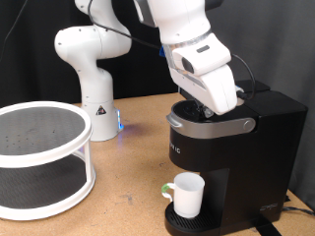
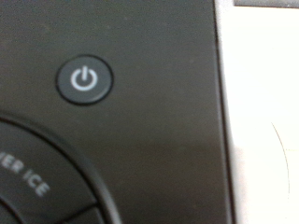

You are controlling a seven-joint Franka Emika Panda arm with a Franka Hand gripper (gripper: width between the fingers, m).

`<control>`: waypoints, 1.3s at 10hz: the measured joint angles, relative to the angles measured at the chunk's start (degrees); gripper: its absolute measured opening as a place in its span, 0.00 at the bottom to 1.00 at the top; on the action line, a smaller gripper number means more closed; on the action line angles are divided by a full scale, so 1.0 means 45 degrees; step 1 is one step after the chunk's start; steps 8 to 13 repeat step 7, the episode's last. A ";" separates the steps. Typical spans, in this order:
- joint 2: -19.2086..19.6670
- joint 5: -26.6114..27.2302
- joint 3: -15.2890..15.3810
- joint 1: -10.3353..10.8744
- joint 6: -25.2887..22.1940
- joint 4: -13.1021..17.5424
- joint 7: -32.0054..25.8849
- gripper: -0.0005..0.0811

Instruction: Make a cup of coffee with the keurig machine

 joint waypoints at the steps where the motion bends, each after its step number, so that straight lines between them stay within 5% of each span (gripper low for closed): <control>1: -0.0041 0.0122 -0.0003 0.0000 -0.0005 -0.0058 -0.0130 0.01; 6: -0.1039 0.2405 -0.0165 -0.0042 0.0048 -0.0387 -0.1989 0.01; 13: -0.1363 0.2577 -0.0243 -0.0100 -0.0191 -0.0395 -0.2042 0.01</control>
